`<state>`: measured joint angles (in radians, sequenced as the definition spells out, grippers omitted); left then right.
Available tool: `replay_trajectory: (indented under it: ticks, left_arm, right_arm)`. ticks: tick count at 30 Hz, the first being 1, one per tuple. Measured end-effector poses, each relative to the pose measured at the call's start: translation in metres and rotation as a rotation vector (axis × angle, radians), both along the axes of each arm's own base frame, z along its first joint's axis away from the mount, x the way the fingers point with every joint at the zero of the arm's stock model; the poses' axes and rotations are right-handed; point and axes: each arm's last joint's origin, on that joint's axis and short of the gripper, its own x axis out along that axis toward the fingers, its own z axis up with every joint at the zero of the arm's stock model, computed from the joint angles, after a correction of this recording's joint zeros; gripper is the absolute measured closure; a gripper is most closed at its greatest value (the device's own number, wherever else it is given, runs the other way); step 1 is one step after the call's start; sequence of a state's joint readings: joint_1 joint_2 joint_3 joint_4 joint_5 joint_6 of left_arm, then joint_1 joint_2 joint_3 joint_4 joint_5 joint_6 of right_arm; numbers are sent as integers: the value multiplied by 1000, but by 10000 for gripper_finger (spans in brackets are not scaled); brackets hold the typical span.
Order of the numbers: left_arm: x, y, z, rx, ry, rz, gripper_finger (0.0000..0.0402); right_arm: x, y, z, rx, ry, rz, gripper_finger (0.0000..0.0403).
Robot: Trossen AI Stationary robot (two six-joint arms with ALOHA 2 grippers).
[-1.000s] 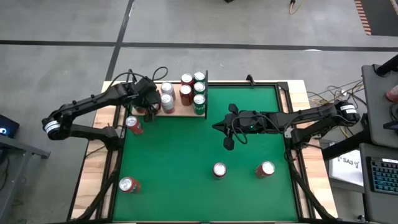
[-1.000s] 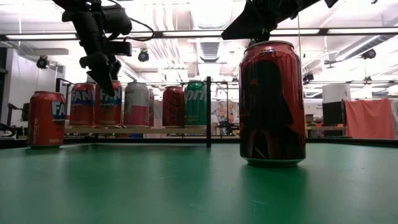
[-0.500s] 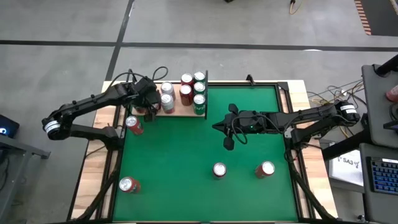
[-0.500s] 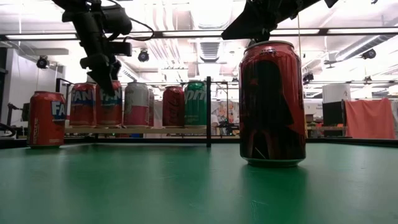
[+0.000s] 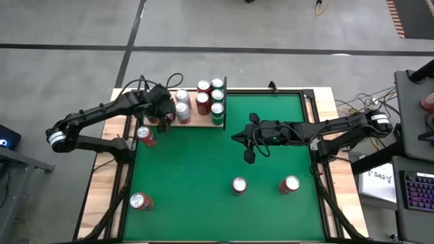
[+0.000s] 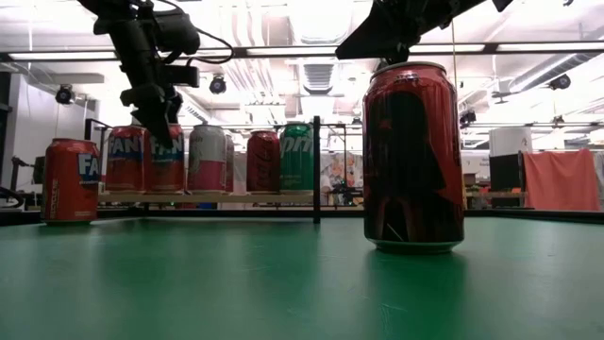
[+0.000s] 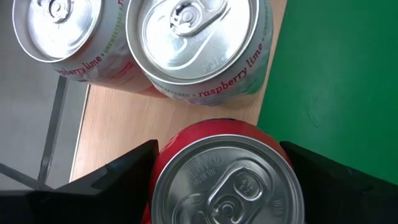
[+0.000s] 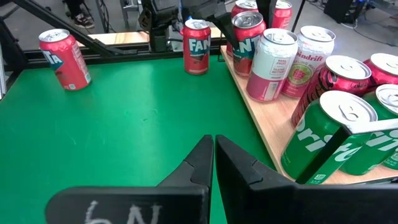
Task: Place canned beverage on shelf
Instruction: Put the red soda can on the shelf aligned with the other red soda can
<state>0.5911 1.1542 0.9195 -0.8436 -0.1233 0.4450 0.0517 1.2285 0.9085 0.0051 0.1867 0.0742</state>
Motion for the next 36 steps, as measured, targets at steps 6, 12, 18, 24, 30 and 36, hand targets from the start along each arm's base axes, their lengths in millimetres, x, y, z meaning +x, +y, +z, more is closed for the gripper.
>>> replay_trajectory:
  ticks: [6, 12, 18, 24, 30, 36]
  left_arm:
    - [0, 0, 0, 0, 0, 1, 90]
    - [0, 0, 0, 0, 0, 1, 90]
    - [0, 0, 0, -1, -1, 5, 90]
    - [0, 0, 0, -1, -1, 5, 90]
    - [0, 0, 0, 4, -6, 5, 76]
    - [1, 1, 1, 10, -8, 4, 55]
  right_arm:
    - [0, 0, 0, 0, 0, 0, 394]
    - [0, 0, 0, 0, 0, 0, 394]
    - [0, 0, 0, -6, 1, 3, 394]
    - [0, 0, 0, -7, 1, 3, 394]
    - [0, 0, 0, -7, 1, 3, 394]
    - [0, 0, 0, -7, 1, 3, 394]
